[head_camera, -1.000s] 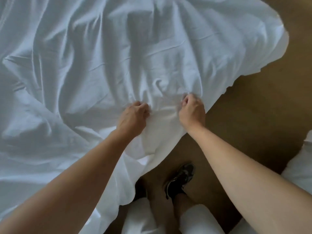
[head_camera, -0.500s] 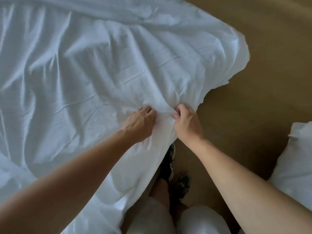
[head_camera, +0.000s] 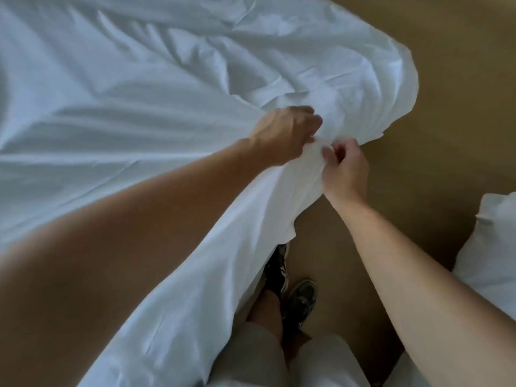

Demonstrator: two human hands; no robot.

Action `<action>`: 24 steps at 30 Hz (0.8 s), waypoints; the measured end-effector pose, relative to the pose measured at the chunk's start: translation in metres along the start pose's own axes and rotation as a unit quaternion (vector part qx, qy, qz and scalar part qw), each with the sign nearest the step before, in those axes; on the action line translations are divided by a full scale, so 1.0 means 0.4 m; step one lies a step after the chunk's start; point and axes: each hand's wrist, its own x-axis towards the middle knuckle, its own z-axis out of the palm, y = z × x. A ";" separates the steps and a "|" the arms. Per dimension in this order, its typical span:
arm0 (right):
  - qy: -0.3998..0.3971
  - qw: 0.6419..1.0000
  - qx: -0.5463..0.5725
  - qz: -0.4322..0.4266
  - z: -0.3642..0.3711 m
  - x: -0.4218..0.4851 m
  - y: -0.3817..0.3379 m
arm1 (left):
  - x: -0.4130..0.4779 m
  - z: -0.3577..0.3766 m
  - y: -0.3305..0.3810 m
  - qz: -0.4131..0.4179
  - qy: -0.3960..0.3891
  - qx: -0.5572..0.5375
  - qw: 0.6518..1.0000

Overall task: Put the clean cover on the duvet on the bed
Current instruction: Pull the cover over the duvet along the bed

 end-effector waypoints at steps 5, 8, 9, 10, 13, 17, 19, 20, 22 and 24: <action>-0.182 0.976 0.070 0.095 0.060 -0.120 0.038 | 0.076 0.018 0.005 0.001 -0.009 0.035 0.999; -0.213 0.974 0.018 0.077 0.066 -0.151 0.079 | 0.103 0.024 0.026 -0.050 0.040 -0.023 0.998; -0.203 0.976 -0.031 0.068 0.055 -0.138 0.091 | 0.111 0.018 0.028 -0.059 0.049 -0.049 0.996; -0.190 0.977 -0.072 0.061 0.038 -0.122 0.103 | 0.114 0.013 0.026 -0.056 0.038 -0.067 0.995; -0.170 0.976 -0.127 0.054 -0.020 -0.081 0.133 | 0.085 0.016 -0.006 -0.067 -0.066 0.001 0.996; -0.100 0.992 -0.051 0.064 -0.062 -0.047 0.119 | 0.022 0.004 -0.138 -0.221 -0.065 0.041 0.972; -0.005 0.998 -0.056 -0.007 -0.069 0.005 0.074 | 0.018 0.001 -0.180 -0.242 -0.055 0.007 0.969; 0.023 0.996 -0.070 -0.044 -0.068 0.038 0.042 | 0.023 0.001 -0.185 -0.233 -0.058 0.003 0.971; 0.010 0.988 -0.128 -0.089 -0.049 0.104 -0.024 | 0.037 -0.002 -0.177 -0.207 -0.073 0.019 0.975; -0.045 0.967 -0.231 -0.096 -0.025 0.163 -0.069 | 0.058 -0.007 -0.166 -0.182 -0.074 0.008 0.981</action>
